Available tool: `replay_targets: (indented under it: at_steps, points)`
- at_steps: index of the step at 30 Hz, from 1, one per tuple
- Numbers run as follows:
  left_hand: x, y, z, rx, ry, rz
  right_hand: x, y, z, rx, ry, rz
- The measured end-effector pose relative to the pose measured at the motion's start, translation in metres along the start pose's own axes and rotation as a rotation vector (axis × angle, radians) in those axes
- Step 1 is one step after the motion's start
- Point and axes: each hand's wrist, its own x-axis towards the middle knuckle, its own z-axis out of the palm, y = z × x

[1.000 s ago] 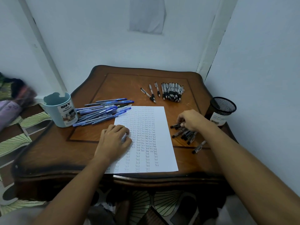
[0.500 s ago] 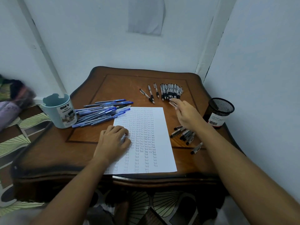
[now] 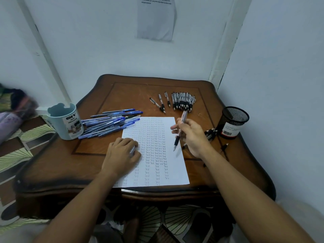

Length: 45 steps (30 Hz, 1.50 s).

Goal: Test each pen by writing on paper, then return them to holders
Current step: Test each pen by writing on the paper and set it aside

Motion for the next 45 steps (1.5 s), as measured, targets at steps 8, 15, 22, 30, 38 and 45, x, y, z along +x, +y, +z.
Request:
replay_targets:
  at_steps: [8,15,22,30,38,45]
  points:
    - [-0.001,0.005,-0.008,0.038,-0.054,0.003,-0.048,0.028,0.0,-0.087,-0.176,0.035]
    - [-0.011,0.008,-0.008,0.047,-0.122,-0.015,-0.077,0.052,-0.003,-0.062,-0.261,0.013]
    - [-0.013,0.01,-0.009,0.058,-0.103,-0.004,-0.088,0.058,-0.009,-0.063,-0.249,-0.028]
    - [-0.015,0.01,-0.009,0.055,-0.117,-0.014,-0.089,0.063,-0.009,-0.125,-0.277,-0.081]
    - [-0.016,0.01,-0.009,0.05,-0.117,-0.024,-0.088,0.064,-0.009,-0.178,-0.27,-0.078]
    - [-0.015,0.01,-0.01,0.036,-0.125,-0.03,-0.086,0.068,-0.009,-0.148,-0.251,-0.066]
